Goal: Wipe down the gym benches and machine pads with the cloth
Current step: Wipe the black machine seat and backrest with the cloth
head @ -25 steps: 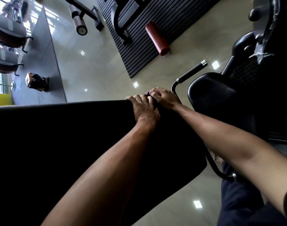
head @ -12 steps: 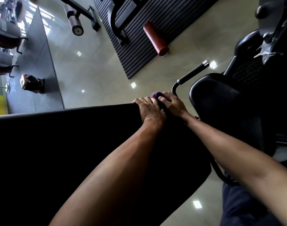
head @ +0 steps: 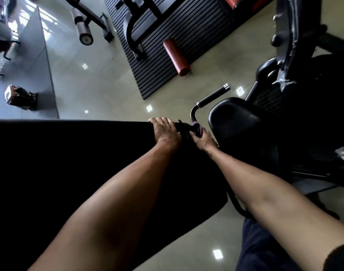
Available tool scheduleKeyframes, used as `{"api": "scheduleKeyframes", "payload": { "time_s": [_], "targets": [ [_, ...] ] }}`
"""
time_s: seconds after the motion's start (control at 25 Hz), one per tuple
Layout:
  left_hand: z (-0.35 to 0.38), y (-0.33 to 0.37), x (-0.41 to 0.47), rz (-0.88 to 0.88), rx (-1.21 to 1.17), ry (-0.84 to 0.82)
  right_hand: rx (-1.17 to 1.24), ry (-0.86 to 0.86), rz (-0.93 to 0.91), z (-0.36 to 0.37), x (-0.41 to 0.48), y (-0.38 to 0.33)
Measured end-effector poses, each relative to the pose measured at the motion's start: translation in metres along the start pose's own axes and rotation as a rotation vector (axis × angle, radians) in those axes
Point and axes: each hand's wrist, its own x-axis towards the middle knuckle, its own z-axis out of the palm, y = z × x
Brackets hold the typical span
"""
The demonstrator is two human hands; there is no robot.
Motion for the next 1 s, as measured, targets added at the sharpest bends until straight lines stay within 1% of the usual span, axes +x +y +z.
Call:
{"api": "scheduleKeyframes", "payload": {
  "time_s": [0.12, 0.24, 0.32, 0.44, 0.6, 0.84, 1.0],
  "targets": [
    [-0.001, 0.005, -0.01, 0.074, -0.017, -0.008, -0.086, -0.027, -0.066, -0.016, -0.03, 0.013],
    [0.001, 0.021, -0.037, 0.137, -0.103, 0.019, -0.176, -0.05, -0.131, -0.046, -0.06, 0.019],
    [0.006, 0.037, -0.06, 0.176, -0.17, 0.015, -0.291, -0.065, -0.157, -0.067, -0.083, 0.027],
    [0.007, 0.067, -0.097, 0.19, -0.364, 0.014, -0.49, -0.101, -0.177, -0.098, -0.121, 0.043],
    [-0.002, 0.114, -0.145, 0.193, -0.647, 0.014, -0.7, -0.144, -0.21, -0.143, -0.167, 0.065],
    [-0.006, 0.175, -0.193, 0.195, -0.845, -0.062, -0.82, -0.101, -0.188, -0.215, -0.219, 0.101],
    [-0.009, 0.203, -0.211, 0.233, -0.91, -0.071, -0.864, -0.071, -0.159, -0.243, -0.243, 0.122]
  ]
}}
